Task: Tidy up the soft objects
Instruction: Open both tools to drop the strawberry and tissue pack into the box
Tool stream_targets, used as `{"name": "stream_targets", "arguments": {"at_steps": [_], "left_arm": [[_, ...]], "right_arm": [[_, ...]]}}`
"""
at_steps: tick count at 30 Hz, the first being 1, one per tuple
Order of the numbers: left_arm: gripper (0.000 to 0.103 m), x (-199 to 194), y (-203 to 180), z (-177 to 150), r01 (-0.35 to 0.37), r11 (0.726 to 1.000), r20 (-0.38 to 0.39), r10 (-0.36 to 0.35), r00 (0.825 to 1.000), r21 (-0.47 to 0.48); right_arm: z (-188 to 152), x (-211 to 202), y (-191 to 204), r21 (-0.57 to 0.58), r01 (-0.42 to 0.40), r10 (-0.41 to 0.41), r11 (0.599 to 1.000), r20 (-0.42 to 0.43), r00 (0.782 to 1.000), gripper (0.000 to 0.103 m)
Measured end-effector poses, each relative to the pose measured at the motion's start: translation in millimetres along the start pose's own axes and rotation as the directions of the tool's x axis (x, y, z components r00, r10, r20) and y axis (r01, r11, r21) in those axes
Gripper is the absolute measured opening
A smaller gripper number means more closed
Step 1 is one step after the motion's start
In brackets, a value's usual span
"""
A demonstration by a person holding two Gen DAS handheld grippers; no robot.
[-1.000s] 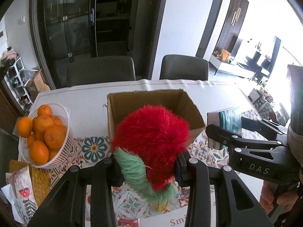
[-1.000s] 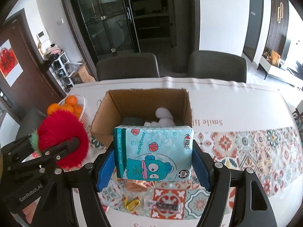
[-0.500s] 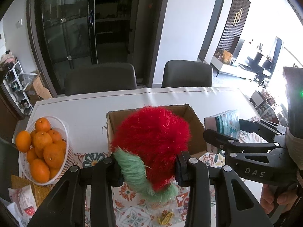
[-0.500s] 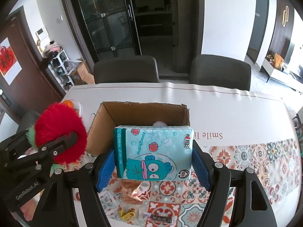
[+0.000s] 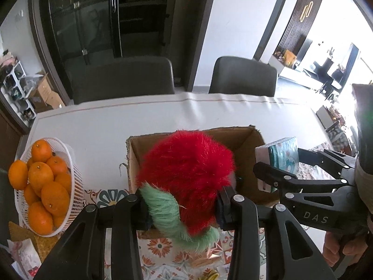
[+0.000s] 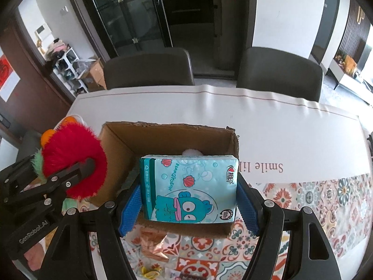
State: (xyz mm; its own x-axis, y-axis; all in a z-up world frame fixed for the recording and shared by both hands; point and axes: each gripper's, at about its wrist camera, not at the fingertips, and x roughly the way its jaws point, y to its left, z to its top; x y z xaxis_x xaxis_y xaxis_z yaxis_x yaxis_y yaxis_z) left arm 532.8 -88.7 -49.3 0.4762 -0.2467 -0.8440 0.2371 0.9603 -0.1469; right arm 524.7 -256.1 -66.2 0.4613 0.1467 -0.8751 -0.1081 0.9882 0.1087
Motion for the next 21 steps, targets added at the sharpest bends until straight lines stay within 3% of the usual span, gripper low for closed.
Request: {"name": "stream_targets", "arguments": {"at_steps": [6, 10, 15, 21], "left_arm": [[0.05, 21.0, 5.3, -1.9, -0.021, 1.0, -0.042, 0.021, 0.999, 0.002], [0.058, 24.7, 7.7, -5.8, -0.027, 1.0, -0.052, 0.027, 0.998, -0.003], [0.059, 20.9, 7.1, -8.9, -0.051, 0.999, -0.048, 0.051, 0.998, 0.008], [0.059, 4.5, 3.5, -18.7, -0.069, 0.997, -0.02, 0.07, 0.997, 0.026]], "right_arm": [[8.5, 28.0, -4.7, 0.014, -0.018, 0.019, 1.0, -0.051, 0.999, 0.074], [9.2, 41.2, -7.6, 0.031, -0.039, 0.041, 0.999, -0.064, 0.997, 0.084], [7.7, 44.0, -6.0, 0.036, -0.031, 0.032, 0.999, -0.053, 0.998, 0.085], [2.4, 27.2, -2.8, 0.02, 0.035, -0.035, 0.999, -0.009, 0.999, 0.085]]}}
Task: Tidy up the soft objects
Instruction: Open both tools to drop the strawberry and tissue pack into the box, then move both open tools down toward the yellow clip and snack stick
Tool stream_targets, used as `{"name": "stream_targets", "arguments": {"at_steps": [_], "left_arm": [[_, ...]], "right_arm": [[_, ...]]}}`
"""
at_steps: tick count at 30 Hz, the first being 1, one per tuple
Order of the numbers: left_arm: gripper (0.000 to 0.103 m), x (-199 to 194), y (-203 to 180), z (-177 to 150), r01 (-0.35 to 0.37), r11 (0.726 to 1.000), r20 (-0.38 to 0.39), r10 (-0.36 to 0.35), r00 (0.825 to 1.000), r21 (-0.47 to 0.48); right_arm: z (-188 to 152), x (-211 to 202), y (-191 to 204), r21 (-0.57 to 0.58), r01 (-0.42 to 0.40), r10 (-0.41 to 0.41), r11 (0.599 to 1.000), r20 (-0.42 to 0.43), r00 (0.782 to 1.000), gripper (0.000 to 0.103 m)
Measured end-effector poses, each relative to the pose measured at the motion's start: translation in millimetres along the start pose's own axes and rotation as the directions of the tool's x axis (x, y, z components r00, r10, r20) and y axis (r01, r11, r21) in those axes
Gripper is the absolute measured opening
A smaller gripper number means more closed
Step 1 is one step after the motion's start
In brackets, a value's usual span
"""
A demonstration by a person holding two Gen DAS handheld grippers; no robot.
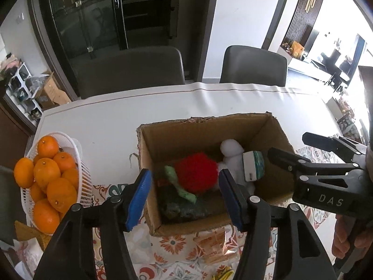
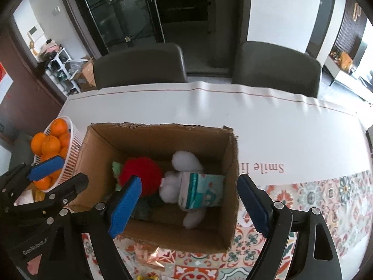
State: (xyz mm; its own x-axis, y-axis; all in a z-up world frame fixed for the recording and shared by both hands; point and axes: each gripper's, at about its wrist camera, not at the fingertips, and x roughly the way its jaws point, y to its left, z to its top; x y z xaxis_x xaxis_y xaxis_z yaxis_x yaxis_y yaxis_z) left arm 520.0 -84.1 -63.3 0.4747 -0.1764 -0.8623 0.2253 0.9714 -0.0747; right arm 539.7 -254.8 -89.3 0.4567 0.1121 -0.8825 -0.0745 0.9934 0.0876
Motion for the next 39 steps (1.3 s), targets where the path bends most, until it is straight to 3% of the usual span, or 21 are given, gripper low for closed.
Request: {"name": "stream_targets", "arguments": {"at_steps": [7, 17, 27, 39], "left_arm": [[0.06, -25.9, 0.5, -18.7, -0.009, 1.0, 0.028, 0.01, 1.0, -0.025], [0.061, -50.5, 4.2, -55.1, -0.014, 0.998, 0.016, 0.015, 1.0, -0.056], [0.062, -61.1, 3.9, -97.7, -0.016, 0.997, -0.002, 0.015, 1.0, -0.072], [0.062, -41.1, -22.9, -145.1, 0.03, 0.999, -0.089, -0.034, 0.995, -0.038]], "right_arm": [[-14.1, -29.5, 3.6, -0.017, 0.028, -0.027, 0.999, 0.067, 0.997, 0.085], [-42.9, -59.4, 21.2, -0.057, 0.001, 0.005, 0.998, 0.105, 0.994, 0.085], [-82.8, -64.9, 34.8, -0.074, -0.03, 0.036, 0.997, 0.087, 0.996, 0.085], [-136.8, -56.5, 17.7, -0.043, -0.023, 0.023, 0.999, 0.014, 1.0, 0.085]]}}
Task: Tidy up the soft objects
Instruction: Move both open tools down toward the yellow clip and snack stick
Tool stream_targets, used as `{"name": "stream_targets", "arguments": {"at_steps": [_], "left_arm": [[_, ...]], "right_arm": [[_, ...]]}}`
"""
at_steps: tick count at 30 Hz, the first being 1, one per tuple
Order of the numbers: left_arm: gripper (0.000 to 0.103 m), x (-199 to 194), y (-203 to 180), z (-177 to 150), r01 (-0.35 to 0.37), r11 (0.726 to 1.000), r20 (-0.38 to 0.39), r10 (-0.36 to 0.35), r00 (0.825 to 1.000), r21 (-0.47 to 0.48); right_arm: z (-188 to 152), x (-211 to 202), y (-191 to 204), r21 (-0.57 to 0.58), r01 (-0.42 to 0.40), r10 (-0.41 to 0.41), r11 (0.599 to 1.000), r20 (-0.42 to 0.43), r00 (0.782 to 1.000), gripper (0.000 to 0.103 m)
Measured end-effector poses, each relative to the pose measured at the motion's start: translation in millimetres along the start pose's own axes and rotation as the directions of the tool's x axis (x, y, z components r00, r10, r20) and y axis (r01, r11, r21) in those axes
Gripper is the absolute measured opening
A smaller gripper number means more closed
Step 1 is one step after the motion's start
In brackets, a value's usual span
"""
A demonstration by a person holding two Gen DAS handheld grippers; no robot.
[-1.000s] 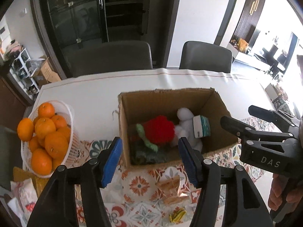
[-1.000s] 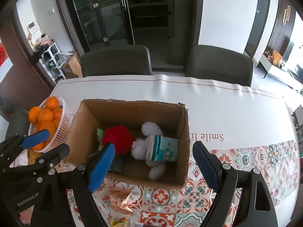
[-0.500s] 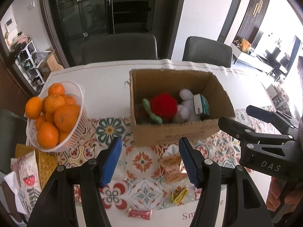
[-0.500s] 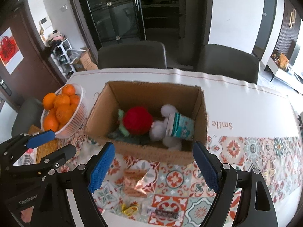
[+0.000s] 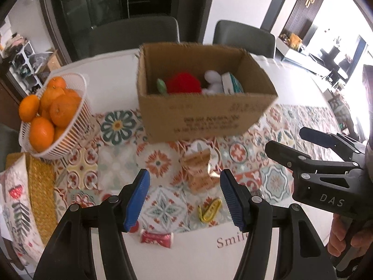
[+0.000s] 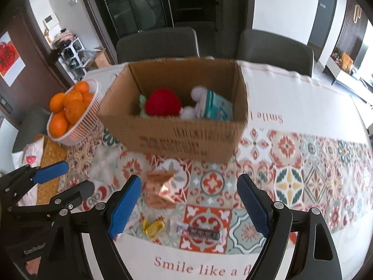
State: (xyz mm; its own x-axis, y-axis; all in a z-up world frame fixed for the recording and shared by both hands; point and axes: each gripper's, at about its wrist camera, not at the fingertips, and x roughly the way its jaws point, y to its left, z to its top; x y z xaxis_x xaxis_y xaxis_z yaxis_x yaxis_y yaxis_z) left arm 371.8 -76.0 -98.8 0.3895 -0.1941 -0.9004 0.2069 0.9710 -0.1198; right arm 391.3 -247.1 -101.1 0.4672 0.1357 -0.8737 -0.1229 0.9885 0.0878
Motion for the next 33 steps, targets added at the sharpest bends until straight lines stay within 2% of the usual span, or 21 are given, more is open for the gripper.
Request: {"name": "stream_targets", "arguments": {"at_steps": [8, 17, 27, 33], "left_arm": [[0.062, 22.1, -13.2, -25.1, 0.037, 0.999, -0.083, -0.036, 0.996, 0.022], [0.062, 55.2, -26.1, -47.8, 0.048, 0.997, -0.207, -0.033, 0.978, 0.068], [0.062, 87.2, -36.0, -60.1, 0.052, 0.99, -0.319, -0.007, 0.948, 0.132], [0.062, 103.1, -44.9, -59.6, 0.051, 0.983, -0.358, 0.016, 0.934, 0.177]], "right_arm": [[-30.8, 12.5, -14.3, 0.012, 0.008, -0.007, 1.0, -0.075, 0.997, 0.085], [-50.7, 32.9, -22.3, -0.066, 0.028, -0.04, 0.997, -0.182, 0.982, 0.085], [-59.1, 66.1, -19.9, -0.231, 0.001, -0.081, 0.973, -0.337, 0.938, 0.085], [-66.1, 84.3, -17.2, -0.34, -0.069, -0.083, 0.938, -0.415, 0.906, 0.085]]}}
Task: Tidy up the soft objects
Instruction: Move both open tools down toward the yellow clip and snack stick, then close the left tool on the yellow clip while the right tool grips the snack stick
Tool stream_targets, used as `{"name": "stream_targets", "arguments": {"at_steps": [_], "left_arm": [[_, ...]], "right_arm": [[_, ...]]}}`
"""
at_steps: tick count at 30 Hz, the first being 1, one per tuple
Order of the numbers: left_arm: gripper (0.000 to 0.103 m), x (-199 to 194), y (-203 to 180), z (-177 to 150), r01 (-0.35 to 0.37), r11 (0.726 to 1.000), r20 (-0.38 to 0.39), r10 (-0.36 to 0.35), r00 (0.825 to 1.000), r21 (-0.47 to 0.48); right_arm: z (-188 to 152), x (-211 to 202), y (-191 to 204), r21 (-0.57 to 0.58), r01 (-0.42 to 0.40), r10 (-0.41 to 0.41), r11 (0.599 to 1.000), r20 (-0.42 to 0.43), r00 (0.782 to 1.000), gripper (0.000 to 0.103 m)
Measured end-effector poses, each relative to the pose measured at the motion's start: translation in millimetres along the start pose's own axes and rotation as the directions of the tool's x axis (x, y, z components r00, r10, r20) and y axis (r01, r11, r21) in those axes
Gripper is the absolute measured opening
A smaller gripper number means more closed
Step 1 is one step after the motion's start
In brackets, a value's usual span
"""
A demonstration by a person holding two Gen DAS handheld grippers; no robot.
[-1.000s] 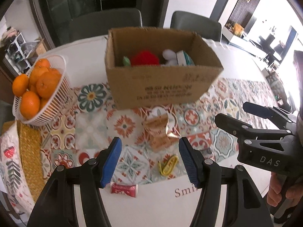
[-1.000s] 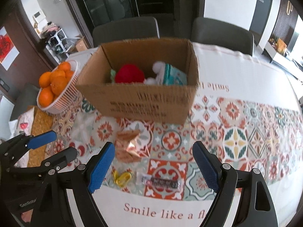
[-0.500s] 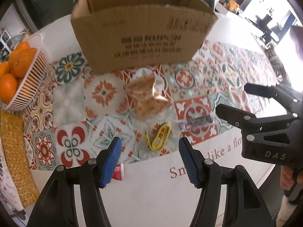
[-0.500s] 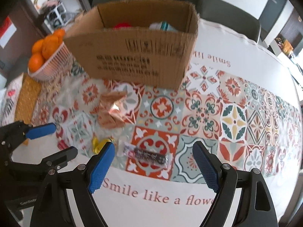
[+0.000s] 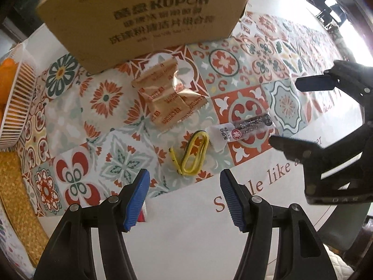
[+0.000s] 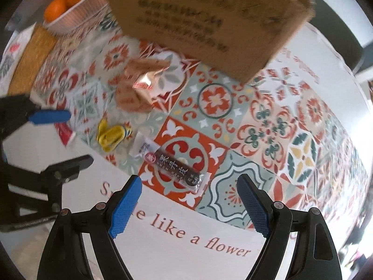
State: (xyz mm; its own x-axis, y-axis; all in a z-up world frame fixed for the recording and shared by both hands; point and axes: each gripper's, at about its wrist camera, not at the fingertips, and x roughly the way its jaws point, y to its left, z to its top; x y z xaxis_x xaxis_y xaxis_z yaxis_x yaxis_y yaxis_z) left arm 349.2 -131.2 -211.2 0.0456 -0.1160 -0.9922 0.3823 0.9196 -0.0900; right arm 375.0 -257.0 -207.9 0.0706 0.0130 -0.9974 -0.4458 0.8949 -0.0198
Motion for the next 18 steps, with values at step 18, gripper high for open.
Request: {"name": "stream_targets", "arguments": {"at_steps": [18], "left_arm": [[0.061, 39.4, -3.1, 17.6, 0.069, 0.997, -0.078, -0.071, 0.994, -0.035]], "right_arm": [[-1.7, 35.1, 18.6, -0.272, -0.064, 0.061, 0.96, -0.02, 0.998, 0.076]]}}
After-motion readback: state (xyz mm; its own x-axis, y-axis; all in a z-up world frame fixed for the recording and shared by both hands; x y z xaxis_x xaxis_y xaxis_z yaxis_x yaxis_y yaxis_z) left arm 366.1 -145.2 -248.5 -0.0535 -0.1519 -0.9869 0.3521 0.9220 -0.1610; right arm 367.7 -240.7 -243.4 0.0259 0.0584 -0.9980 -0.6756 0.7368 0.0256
